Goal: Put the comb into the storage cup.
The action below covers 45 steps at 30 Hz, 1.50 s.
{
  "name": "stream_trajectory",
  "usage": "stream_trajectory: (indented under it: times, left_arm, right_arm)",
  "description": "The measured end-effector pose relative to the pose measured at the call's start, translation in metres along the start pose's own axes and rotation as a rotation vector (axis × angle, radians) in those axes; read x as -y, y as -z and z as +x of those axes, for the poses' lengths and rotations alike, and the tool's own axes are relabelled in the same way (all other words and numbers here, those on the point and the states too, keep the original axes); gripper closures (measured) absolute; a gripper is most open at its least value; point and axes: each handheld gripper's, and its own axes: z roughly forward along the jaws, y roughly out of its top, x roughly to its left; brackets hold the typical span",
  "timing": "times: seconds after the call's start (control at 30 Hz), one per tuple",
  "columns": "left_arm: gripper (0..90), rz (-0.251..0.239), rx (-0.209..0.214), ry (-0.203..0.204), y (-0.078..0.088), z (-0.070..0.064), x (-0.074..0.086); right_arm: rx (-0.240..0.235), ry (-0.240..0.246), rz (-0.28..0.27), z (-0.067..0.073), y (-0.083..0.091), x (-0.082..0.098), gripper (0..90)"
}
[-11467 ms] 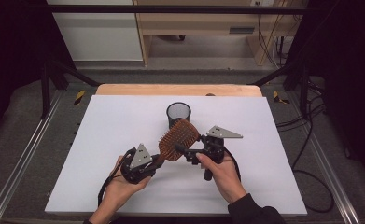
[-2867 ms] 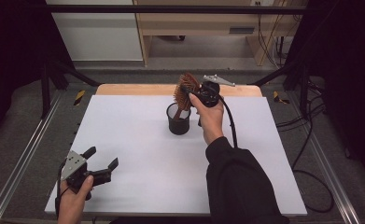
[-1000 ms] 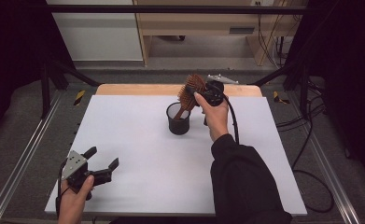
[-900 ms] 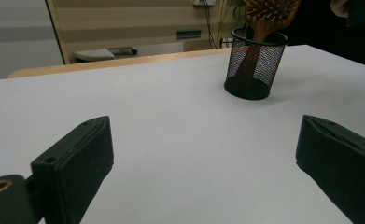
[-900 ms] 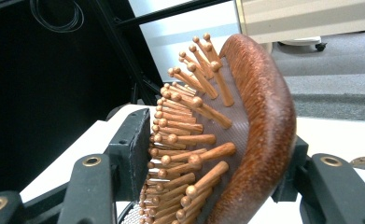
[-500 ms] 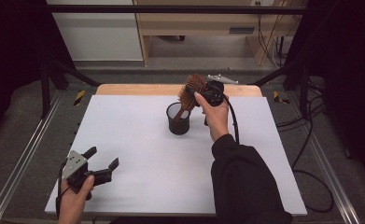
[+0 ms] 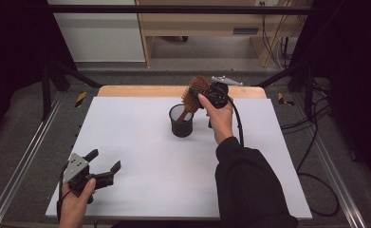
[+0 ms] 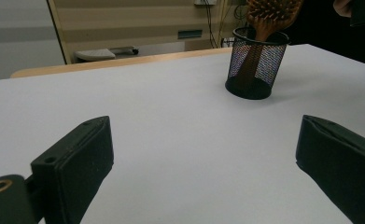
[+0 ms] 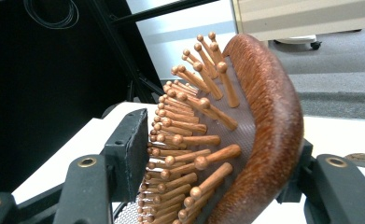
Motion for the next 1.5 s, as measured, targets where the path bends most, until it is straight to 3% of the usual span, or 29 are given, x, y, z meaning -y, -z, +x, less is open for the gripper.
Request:
stream_trajectory:
  times: [1.5]
  left_arm:
    - [4.7, 0.006, 0.015, -0.003, -0.0013, -0.0012, 0.0005]
  right_arm:
    - [0.024, 0.024, 0.018, -0.0021, 0.0029, -0.0009, 30.4]
